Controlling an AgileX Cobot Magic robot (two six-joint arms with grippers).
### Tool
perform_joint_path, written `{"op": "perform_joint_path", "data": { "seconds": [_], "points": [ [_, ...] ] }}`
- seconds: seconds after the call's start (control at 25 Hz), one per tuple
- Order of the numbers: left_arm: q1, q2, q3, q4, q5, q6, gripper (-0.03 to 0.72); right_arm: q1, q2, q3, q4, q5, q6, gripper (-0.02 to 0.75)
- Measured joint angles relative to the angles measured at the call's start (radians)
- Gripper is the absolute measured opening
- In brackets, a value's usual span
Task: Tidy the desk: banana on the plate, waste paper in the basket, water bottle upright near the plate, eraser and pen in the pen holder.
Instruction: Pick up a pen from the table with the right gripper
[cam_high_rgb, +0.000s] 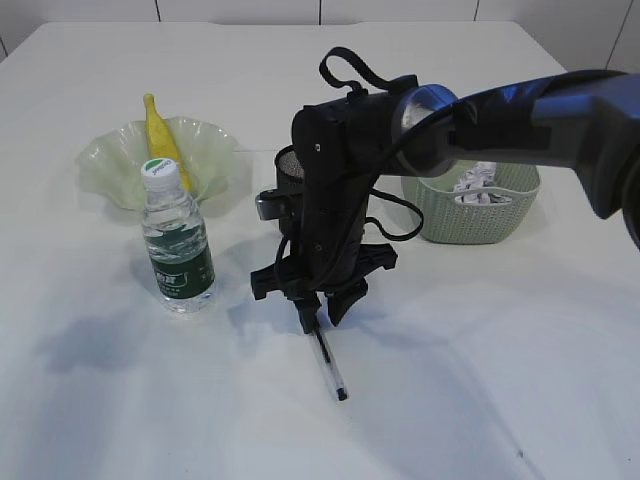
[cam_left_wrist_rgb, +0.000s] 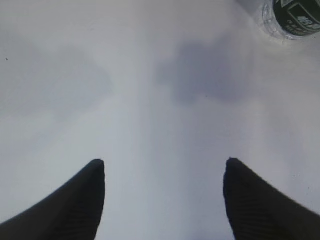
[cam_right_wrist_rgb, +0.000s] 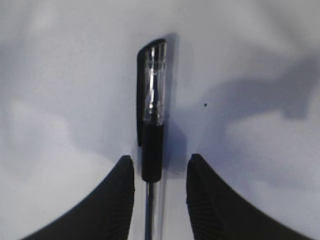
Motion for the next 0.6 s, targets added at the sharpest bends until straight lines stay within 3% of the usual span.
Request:
{"op": "perform_joint_path", "data": {
  "seconds": [0.6],
  "points": [
    [0.0,0.0,0.0,0.0,0.0,0.0,0.52,0.0,0.0,0.0,0.0,0.0,0.002,0.265]
  ]
}}
